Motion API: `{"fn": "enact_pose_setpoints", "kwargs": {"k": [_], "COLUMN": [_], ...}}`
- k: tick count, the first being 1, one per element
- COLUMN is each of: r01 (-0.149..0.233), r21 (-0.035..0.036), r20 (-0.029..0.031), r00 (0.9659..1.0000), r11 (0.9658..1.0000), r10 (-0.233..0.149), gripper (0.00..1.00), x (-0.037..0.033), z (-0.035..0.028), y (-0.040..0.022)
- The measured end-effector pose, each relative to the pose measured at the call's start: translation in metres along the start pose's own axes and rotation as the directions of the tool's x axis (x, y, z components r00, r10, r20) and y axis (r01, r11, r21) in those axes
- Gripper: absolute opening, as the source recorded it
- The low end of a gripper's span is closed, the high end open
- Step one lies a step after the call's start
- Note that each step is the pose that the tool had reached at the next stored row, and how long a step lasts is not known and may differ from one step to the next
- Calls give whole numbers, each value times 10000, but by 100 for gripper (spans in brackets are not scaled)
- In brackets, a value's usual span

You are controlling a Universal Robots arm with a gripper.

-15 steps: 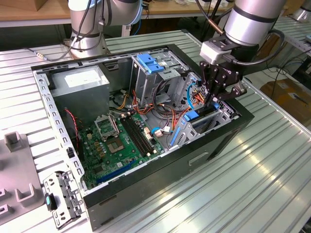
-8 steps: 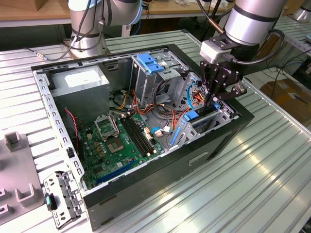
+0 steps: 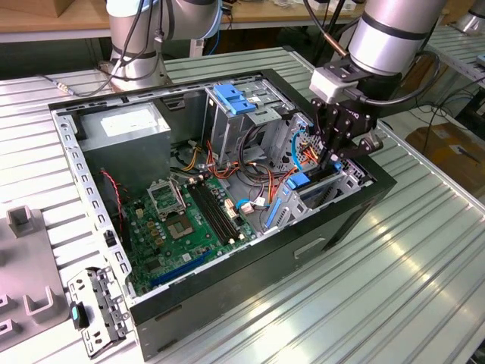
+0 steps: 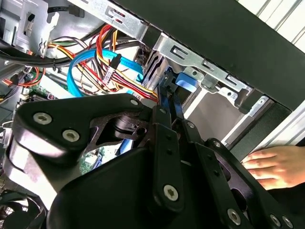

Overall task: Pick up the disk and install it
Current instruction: 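Insert the first disk wire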

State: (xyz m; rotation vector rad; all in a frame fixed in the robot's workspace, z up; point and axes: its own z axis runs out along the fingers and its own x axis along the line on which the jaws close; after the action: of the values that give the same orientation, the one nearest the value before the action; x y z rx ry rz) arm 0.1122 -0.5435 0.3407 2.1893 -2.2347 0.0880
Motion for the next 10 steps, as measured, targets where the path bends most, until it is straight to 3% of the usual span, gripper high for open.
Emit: {"fn": "enact_pose_setpoints", "kwargs": {"k": [10], "r01": [1], "r21": [-1], "r20": [2], "r00": [10000], "r11": [10000], "r10": [-1], "gripper": [16], "x": [0], "z": [2], "y": [1]}}
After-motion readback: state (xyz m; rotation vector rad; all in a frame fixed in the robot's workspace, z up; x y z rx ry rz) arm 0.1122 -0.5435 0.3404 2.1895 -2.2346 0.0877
